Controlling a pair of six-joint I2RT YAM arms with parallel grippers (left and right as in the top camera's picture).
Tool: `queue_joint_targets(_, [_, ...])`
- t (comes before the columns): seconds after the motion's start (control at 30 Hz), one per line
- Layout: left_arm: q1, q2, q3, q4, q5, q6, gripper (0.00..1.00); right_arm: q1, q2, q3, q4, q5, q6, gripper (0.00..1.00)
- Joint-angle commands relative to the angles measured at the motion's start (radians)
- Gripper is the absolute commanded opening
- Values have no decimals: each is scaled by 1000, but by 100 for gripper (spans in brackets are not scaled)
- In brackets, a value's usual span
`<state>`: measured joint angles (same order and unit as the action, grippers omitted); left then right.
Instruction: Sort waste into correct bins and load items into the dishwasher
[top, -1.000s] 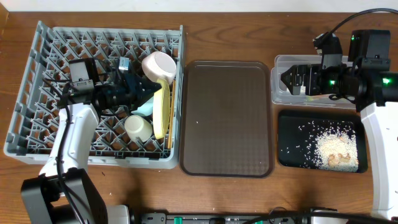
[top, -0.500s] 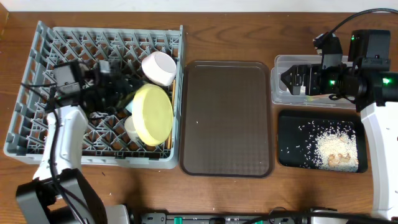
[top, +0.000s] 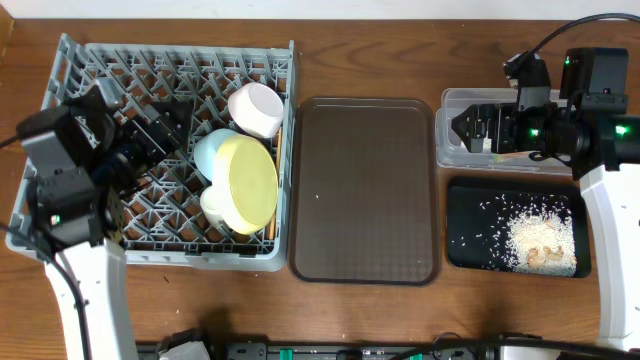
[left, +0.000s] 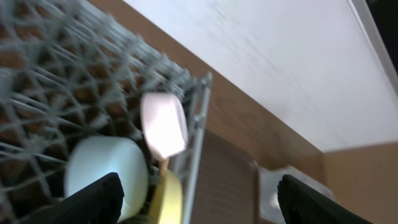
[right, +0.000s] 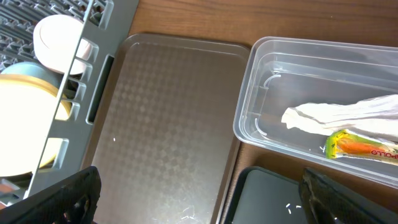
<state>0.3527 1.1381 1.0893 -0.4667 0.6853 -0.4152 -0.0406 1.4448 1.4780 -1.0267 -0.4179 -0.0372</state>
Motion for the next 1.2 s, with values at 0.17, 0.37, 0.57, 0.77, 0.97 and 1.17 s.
queue_joint_targets(0.17, [2,-15,21,-89,-167,22,89,-4,0,4,1,-4,-5,99])
queue_joint_targets(0.37, [2,-14,21,-109,-167,22,90,-4,1,4,1,-4,-5,99])
queue_joint_targets(0.57, [2,-14,21,-109,-167,22,90,5,-72,4,0,-3,-6,99])
queue_joint_targets(0.77, [2,-14,21,-109,-167,23,90,65,-397,-73,292,230,-105,99])
queue_joint_targets(0.97, [2,-14,21,-109,-167,22,91,80,-795,-587,987,264,-137,99])
queue_joint_targets(1.17, [2,-14,21,-109,-167,22,91,73,-1110,-1060,1173,324,-136,99])
